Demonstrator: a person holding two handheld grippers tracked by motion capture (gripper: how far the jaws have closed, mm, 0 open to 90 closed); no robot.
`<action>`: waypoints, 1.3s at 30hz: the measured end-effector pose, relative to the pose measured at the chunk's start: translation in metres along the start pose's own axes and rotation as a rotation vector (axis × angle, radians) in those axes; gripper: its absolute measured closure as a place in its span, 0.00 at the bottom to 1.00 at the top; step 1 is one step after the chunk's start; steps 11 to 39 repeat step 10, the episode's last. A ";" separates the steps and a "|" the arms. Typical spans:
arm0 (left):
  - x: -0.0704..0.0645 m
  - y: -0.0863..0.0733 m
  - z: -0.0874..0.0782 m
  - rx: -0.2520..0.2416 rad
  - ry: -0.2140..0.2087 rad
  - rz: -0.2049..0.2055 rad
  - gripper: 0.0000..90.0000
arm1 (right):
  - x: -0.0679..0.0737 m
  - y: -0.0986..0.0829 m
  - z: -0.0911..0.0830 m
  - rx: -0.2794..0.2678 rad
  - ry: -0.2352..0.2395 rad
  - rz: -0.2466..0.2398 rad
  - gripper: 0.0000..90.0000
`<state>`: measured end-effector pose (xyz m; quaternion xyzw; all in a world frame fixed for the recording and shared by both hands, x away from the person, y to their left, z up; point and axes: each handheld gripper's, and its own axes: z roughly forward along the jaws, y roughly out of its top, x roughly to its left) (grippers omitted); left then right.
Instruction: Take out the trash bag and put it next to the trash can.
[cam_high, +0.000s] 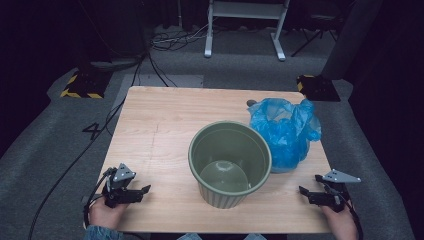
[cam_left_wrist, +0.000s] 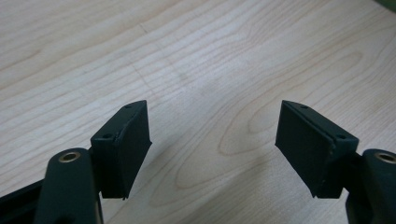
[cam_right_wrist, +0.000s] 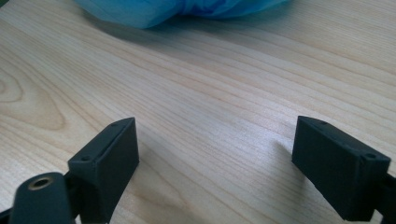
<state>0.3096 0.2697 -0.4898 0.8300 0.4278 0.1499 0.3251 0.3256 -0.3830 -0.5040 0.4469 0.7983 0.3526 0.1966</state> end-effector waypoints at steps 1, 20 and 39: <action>0.000 0.000 0.000 0.000 0.000 0.000 0.28 | 0.000 0.000 0.000 0.000 0.000 0.000 0.16; 0.004 -0.008 0.013 -0.062 -0.001 0.030 0.17 | -0.001 0.001 0.001 -0.001 -0.005 -0.002 0.16; 0.004 -0.008 0.013 -0.062 -0.001 0.030 0.17 | -0.001 0.001 0.001 -0.001 -0.005 -0.002 0.16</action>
